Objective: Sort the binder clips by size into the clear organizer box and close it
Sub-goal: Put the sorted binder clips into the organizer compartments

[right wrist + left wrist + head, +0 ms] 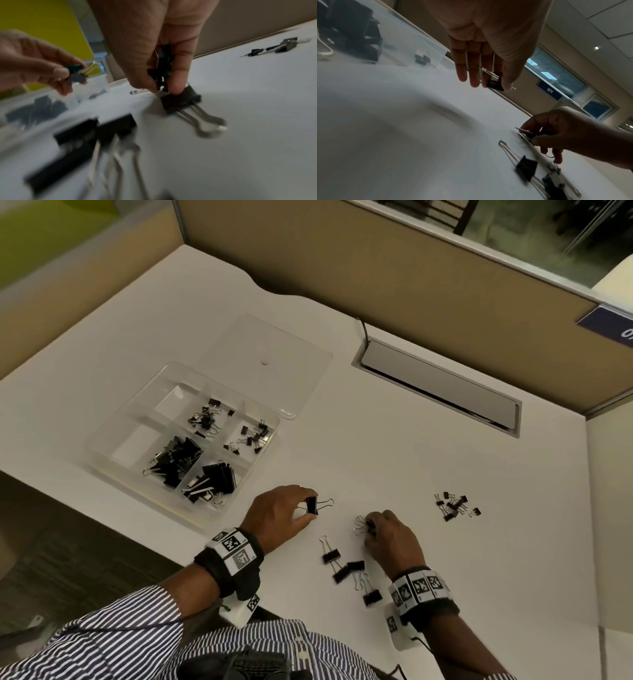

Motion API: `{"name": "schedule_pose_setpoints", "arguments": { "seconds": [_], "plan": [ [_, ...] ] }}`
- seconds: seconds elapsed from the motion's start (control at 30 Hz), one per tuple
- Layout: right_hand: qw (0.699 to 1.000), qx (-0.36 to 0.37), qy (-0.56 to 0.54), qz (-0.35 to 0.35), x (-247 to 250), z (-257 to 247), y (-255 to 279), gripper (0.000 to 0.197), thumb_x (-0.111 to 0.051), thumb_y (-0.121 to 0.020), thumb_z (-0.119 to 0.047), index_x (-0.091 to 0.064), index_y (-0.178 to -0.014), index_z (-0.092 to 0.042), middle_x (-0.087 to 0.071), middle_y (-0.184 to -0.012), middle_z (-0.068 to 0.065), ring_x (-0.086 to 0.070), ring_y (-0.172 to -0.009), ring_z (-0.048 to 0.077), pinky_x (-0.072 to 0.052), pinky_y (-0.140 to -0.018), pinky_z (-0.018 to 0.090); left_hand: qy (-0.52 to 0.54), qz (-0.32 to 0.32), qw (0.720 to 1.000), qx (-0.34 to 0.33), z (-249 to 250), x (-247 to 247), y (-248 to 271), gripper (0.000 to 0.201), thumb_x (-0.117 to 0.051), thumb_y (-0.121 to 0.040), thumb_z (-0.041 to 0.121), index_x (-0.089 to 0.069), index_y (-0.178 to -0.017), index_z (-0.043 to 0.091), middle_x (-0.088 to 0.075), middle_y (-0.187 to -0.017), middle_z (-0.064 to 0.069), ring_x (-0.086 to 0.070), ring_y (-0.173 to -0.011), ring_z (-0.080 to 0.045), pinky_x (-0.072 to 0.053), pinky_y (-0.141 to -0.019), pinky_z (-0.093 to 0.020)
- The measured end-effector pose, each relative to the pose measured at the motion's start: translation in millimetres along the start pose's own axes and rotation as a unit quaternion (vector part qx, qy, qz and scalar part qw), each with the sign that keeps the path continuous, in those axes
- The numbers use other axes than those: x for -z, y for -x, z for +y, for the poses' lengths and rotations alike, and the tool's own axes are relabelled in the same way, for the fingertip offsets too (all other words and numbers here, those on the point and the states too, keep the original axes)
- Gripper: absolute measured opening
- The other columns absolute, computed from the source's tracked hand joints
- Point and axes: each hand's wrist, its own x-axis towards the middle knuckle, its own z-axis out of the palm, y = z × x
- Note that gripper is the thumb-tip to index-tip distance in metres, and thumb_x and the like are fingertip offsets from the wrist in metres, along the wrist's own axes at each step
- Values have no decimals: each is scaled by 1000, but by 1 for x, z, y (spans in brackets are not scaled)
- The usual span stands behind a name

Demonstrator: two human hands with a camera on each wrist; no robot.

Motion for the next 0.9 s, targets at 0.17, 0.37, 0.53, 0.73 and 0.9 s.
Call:
{"name": "schedule_pose_setpoints", "arguments": {
  "seconds": [0.17,0.37,0.53,0.73,0.9],
  "plan": [
    [998,-5,-67,21,24,-32,-25,28,-67,-84,-20,-67,-112,-20,-65,-102,0,-63,-91,21,-37,-71,25,13,40,999,2,-11,27,5,37,-74,-82,40,-64,-115,29,-67,-97,12,-59,-75,-5,-55,-67,-30],
    [985,67,-152,56,59,-118,-64,29,-69,-81,-16,-70,-109,-23,-68,-98,-4,-66,-77,17,-58,-73,39,33,112,993,32,-44,85,12,42,-75,-82,37,-63,-121,27,-68,-104,10,-63,-80,-5,-58,-70,-31],
    [970,140,-194,41,67,-211,-99,28,-69,-82,-17,-70,-110,-23,-70,-100,-4,-68,-75,16,-60,-67,40,24,171,981,92,-93,144,26,46,-76,-83,36,-63,-124,22,-69,-114,4,-66,-93,-11,-58,-81,-30],
    [962,200,-185,0,54,-326,-129,30,-72,-83,-16,-70,-113,-19,-71,-104,1,-69,-73,16,-61,-68,36,-44,256,949,180,-171,198,44,38,-80,-78,32,-69,-113,22,-72,-98,0,-58,-93,-22,-50,-72,-32],
    [961,254,-103,-28,38,-397,-150,30,-70,-83,-16,-70,-112,-15,-71,-107,6,-66,-94,22,-54,-83,34,-77,252,948,177,-216,208,45,40,-84,-73,31,-71,-110,24,-72,-92,-1,-56,-94,-25,-51,-74,-36]
  ]
}}
